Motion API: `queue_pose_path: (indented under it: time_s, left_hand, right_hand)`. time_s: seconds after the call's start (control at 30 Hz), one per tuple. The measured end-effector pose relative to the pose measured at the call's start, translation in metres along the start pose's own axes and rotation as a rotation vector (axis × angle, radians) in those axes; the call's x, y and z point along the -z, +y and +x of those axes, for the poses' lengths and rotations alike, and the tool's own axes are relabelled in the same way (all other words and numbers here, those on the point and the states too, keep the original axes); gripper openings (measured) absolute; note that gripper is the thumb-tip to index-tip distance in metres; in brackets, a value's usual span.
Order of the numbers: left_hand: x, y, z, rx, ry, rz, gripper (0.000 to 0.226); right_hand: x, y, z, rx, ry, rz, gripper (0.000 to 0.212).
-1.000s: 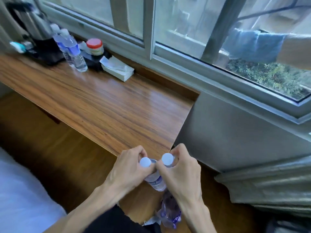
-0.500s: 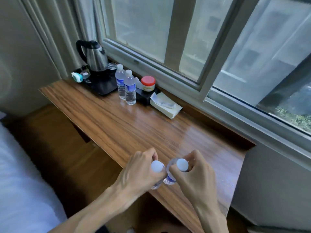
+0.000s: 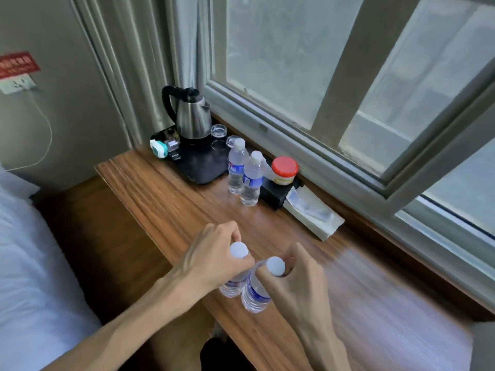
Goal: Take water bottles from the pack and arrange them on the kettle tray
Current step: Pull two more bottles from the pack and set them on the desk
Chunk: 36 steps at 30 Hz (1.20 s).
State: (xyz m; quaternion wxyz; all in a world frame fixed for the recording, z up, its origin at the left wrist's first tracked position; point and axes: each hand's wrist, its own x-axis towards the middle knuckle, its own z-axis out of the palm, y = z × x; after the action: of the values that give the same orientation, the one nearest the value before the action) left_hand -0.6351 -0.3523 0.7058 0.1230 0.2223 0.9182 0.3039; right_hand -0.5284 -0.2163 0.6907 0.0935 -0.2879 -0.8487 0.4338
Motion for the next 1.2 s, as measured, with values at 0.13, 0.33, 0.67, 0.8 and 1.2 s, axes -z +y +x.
queue_pose_path:
  time_s: [0.13, 0.33, 0.67, 0.8, 1.2]
  left_hand:
    - [0.025, -0.018, 0.050, 0.003, 0.015, 0.013, 0.026]
    - [0.053, -0.046, 0.118, -0.027, -0.003, 0.025, 0.025]
    - [0.077, -0.088, 0.230, -0.169, -0.140, 0.067, 0.024]
    - [0.076, -0.098, 0.259, -0.198, -0.200, 0.036, 0.023]
    - [0.062, -0.108, 0.294, -0.278, -0.337, -0.015, 0.025]
  right_hand:
    - [-0.029, -0.026, 0.044, -0.014, -0.012, -0.008, 0.037]
    - [-0.065, -0.060, 0.100, -0.059, 0.019, -0.016, 0.038]
    - [-0.128, -0.097, 0.169, -0.274, 0.237, -0.016, 0.031]
    - [-0.149, -0.104, 0.187, -0.369, 0.351, 0.004, 0.030]
    - [-0.167, -0.100, 0.214, -0.520, 0.520, 0.016, 0.028]
